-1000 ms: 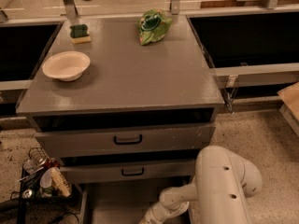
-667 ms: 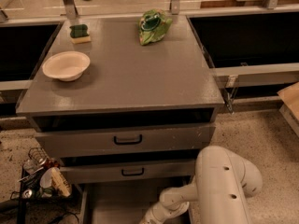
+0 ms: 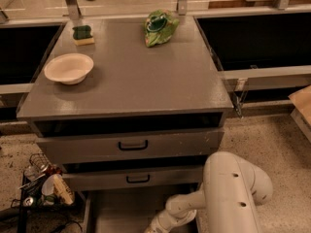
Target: Pick rxbar blueberry from bottom drawer and place on counter
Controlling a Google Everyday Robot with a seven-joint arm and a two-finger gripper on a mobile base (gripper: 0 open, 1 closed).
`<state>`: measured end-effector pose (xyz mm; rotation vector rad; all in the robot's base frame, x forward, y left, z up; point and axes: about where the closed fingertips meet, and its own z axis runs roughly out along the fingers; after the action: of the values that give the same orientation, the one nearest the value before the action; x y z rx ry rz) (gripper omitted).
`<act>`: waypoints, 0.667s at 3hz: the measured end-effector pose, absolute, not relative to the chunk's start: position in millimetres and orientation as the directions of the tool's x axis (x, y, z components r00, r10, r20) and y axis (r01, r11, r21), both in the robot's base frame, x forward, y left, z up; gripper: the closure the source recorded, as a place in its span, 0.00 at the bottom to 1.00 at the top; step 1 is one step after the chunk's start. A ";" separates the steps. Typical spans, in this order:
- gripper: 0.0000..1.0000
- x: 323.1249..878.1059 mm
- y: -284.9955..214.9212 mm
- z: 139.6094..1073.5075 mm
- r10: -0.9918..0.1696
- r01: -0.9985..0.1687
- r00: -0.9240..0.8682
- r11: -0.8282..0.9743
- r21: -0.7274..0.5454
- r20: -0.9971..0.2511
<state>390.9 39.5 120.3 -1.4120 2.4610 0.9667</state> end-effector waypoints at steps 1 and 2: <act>0.61 390.9 39.5 120.3 -0.723 -0.816 -0.548 0.352 0.459 -0.420; 0.38 390.8 39.5 120.3 -0.723 -0.816 -0.548 0.352 0.459 -0.420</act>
Offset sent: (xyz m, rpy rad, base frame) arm 0.0000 0.0000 0.0000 0.0000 0.0000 0.0000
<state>390.8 39.5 120.3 -1.4121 2.4610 0.9667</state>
